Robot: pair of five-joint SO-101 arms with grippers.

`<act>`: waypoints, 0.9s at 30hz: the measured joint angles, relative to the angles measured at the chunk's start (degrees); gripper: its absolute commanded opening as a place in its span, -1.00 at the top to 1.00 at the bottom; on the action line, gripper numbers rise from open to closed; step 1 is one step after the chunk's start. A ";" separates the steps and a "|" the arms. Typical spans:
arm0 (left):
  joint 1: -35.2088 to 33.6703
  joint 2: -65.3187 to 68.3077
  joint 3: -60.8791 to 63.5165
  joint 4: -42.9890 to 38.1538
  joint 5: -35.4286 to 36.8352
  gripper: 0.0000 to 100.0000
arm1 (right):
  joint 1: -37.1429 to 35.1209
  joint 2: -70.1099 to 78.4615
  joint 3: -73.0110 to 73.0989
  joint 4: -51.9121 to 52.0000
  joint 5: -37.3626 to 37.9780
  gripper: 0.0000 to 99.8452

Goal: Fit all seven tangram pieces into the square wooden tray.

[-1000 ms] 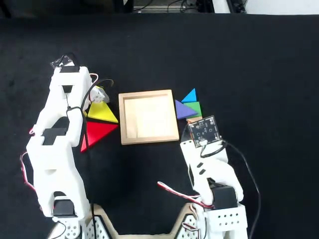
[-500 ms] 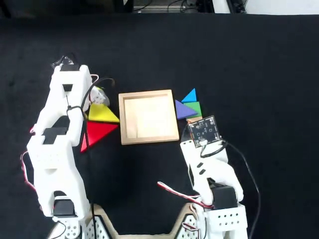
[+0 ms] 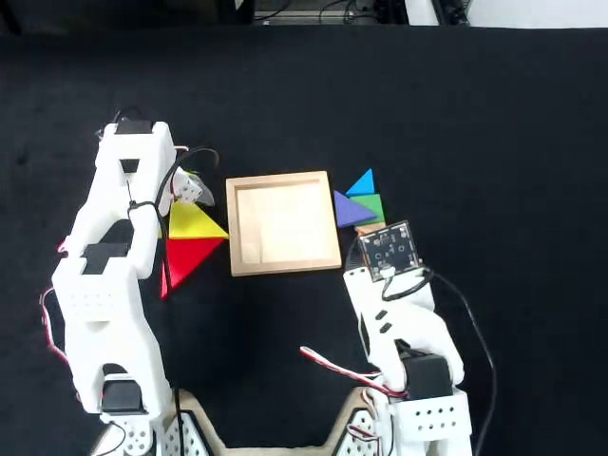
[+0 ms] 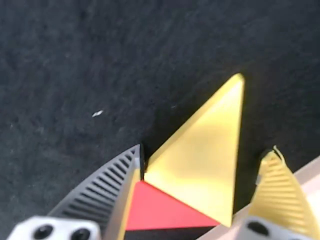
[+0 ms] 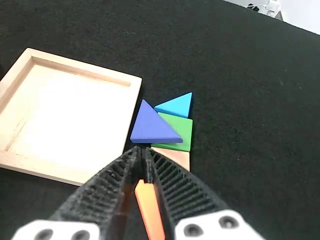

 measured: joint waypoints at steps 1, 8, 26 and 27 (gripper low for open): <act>0.00 0.00 0.00 -1.05 -0.62 0.28 | 0.00 0.00 0.00 0.00 0.00 0.98; 0.00 2.64 -2.64 -7.12 -6.24 0.28 | 0.00 0.00 0.00 0.00 0.00 0.98; 8.79 18.29 -38.59 6.68 -27.87 0.27 | 0.00 0.00 0.00 0.00 0.00 0.98; 8.79 18.29 -41.23 8.44 -27.87 0.27 | 0.00 0.00 0.00 0.00 0.00 0.98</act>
